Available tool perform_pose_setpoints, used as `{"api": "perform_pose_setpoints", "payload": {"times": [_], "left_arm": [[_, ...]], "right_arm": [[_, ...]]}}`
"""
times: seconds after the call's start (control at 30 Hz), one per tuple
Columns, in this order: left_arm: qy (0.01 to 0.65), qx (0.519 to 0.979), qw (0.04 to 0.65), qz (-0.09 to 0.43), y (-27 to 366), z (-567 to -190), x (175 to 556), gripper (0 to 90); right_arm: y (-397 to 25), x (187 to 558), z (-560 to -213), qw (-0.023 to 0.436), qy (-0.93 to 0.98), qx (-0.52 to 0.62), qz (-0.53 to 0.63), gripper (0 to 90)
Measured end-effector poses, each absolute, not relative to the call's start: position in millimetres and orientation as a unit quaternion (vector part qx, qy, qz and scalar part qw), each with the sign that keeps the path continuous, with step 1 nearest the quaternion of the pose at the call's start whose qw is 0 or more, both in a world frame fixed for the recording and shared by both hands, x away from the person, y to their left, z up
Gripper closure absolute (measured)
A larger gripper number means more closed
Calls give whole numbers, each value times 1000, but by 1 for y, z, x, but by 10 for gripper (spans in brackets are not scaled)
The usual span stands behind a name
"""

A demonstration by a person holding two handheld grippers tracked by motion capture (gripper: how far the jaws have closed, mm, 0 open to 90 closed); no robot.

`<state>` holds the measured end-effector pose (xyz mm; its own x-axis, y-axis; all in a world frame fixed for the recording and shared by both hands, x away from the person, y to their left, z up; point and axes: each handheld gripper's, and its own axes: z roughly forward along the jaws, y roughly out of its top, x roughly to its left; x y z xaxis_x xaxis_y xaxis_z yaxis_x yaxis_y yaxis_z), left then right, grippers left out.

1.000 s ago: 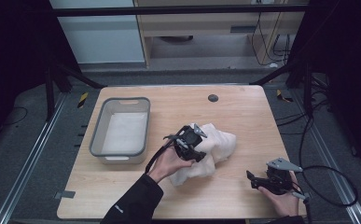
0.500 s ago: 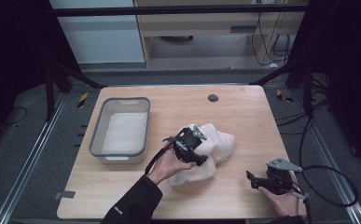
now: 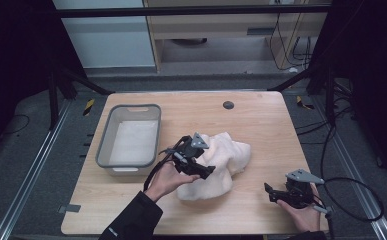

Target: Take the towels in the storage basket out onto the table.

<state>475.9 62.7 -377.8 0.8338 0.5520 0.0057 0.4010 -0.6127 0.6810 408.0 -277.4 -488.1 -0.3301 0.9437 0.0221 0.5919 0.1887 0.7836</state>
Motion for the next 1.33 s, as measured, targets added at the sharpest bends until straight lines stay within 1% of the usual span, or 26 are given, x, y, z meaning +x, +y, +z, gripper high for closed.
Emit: {"api": "perform_pose_setpoints", "payload": {"times": [0.37,0.77,0.93,1.1,1.17,1.33], "left_arm": [[296,860,390,142,104,-376,461,312],[329,826,425,169,152,-395,441,314],[337,822,429,164,169,-403,432,330],[353,808,438,174,188,-410,423,340],[360,800,442,188,196,-411,418,358],[374,791,444,192,212,-413,409,352]], "right_arm": [[-278,408,-488,243,729,528,361,105],[-278,408,-489,247,729,527,360,102],[-279,407,-489,249,729,527,358,98],[-279,407,-489,248,728,529,357,96],[-279,407,-489,250,728,529,357,95],[-280,407,-490,253,726,531,356,90]]}}
